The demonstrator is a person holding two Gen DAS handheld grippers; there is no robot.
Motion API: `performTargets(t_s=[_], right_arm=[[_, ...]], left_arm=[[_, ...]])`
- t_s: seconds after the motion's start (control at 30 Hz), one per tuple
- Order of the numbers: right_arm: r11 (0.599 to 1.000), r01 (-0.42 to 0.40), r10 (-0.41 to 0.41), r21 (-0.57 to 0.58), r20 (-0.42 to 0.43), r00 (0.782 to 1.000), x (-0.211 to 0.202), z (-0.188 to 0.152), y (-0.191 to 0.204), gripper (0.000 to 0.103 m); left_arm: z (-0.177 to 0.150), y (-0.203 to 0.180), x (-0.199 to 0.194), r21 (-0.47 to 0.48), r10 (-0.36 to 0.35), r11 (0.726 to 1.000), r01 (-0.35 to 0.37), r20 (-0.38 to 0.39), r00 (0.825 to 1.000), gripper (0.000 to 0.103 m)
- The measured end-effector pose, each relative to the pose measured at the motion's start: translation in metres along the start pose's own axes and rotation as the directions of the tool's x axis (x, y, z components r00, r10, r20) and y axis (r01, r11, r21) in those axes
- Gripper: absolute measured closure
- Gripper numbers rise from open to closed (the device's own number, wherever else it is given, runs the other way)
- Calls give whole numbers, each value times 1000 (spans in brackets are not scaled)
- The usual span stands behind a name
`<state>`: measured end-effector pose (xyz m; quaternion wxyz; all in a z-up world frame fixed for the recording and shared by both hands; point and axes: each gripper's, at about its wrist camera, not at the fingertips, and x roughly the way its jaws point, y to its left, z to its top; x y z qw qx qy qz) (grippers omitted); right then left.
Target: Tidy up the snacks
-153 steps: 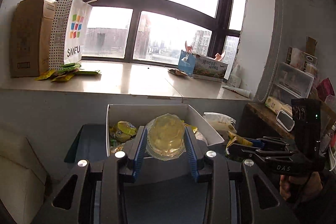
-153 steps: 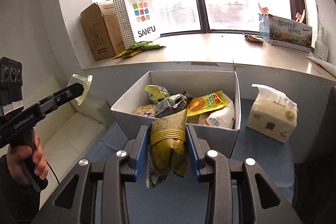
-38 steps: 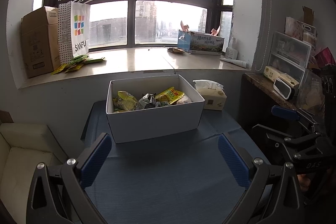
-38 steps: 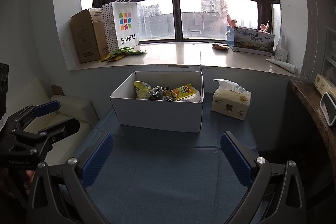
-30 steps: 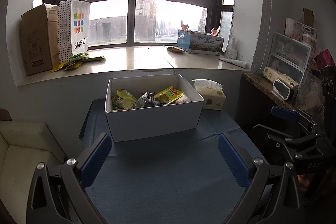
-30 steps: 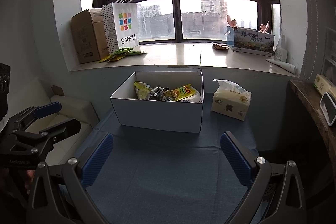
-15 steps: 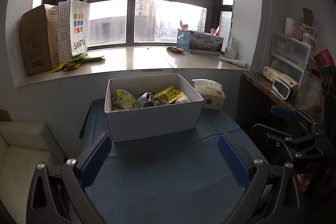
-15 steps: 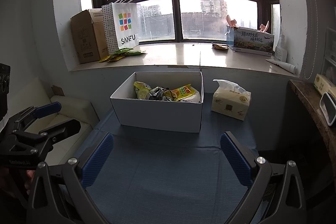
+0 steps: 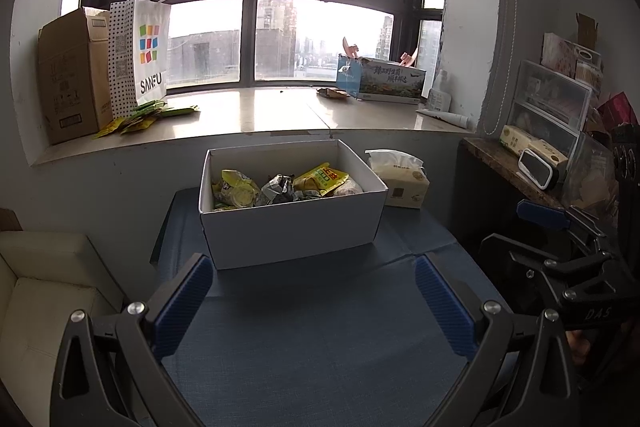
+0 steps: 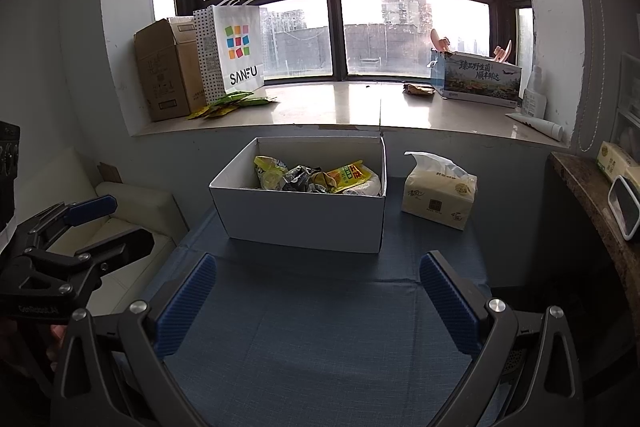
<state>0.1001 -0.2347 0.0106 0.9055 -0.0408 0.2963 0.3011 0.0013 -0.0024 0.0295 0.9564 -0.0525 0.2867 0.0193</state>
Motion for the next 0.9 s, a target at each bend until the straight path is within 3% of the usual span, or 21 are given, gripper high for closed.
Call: performTargets(t_s=[0.9], right_arm=[[1000, 2, -2, -7, -1, 1000, -1, 1, 0, 0]], left_arm=[[0, 2, -2, -5, -5, 1000, 5, 1, 1000, 0]])
